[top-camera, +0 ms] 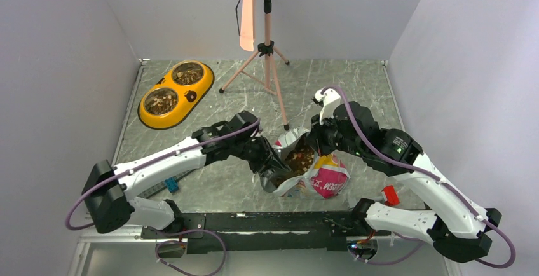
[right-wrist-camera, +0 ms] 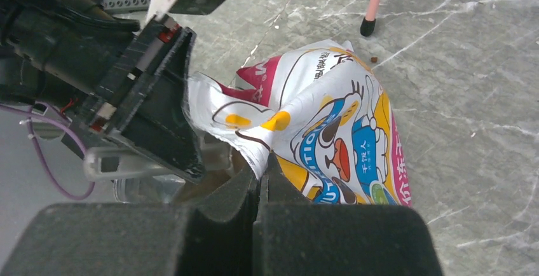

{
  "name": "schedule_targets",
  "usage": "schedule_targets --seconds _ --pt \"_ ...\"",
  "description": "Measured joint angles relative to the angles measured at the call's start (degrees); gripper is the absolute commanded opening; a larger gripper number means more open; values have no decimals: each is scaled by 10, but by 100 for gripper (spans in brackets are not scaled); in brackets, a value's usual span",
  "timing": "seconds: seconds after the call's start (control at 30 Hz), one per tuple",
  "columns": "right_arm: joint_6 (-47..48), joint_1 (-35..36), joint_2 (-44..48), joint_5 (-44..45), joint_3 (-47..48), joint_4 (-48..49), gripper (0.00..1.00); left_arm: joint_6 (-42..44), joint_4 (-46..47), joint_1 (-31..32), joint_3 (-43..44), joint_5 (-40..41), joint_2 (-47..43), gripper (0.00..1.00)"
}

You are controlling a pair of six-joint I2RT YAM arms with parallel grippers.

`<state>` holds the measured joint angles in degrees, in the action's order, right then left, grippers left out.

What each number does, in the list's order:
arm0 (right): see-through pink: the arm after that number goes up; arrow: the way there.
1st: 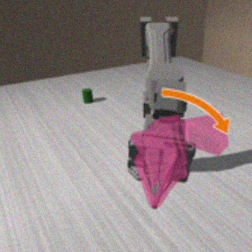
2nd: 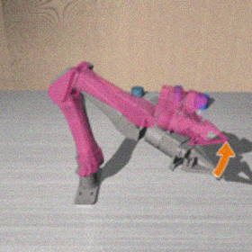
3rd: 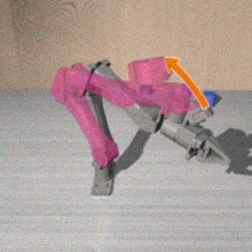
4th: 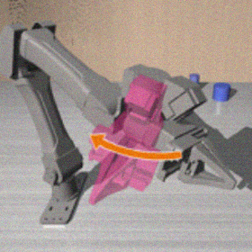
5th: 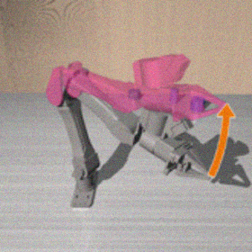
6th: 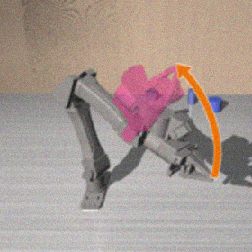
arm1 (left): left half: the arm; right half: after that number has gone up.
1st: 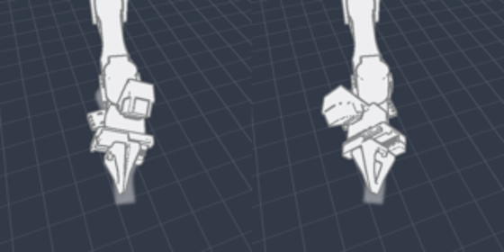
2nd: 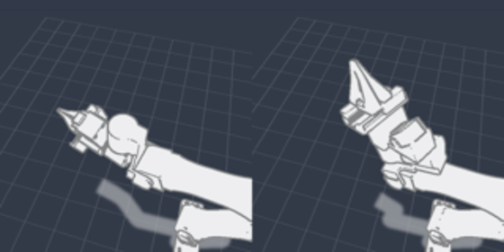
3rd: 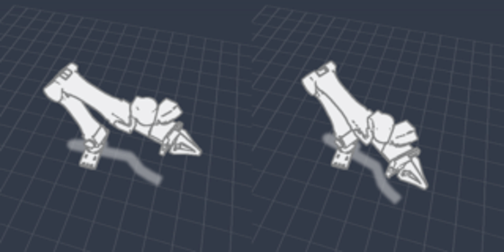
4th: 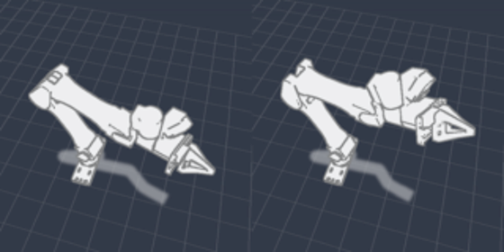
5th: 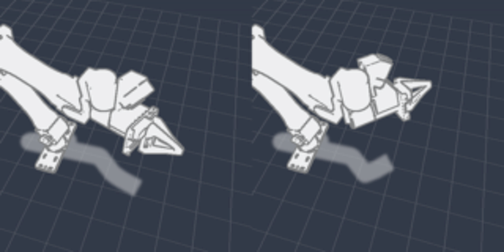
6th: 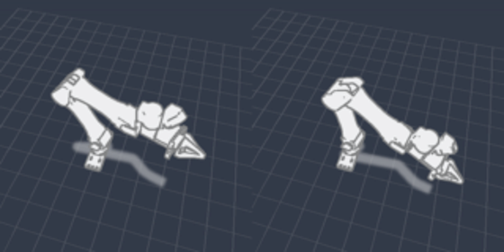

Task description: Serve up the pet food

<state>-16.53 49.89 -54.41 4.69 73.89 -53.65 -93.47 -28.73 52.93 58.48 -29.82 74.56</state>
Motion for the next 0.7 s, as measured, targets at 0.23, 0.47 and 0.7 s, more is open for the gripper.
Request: schedule_targets --seconds 0.23,0.47,0.7 --pt "-6 0 -8 13 -2 6 0 15 11 0 47 9 87 0" --pt "-6 0 -7 26 -17 24 0 47 69 -19 65 -30 166 0" --pt "-5 0 11 43 -47 42 0 132 183 -40 55 -117 218 0"
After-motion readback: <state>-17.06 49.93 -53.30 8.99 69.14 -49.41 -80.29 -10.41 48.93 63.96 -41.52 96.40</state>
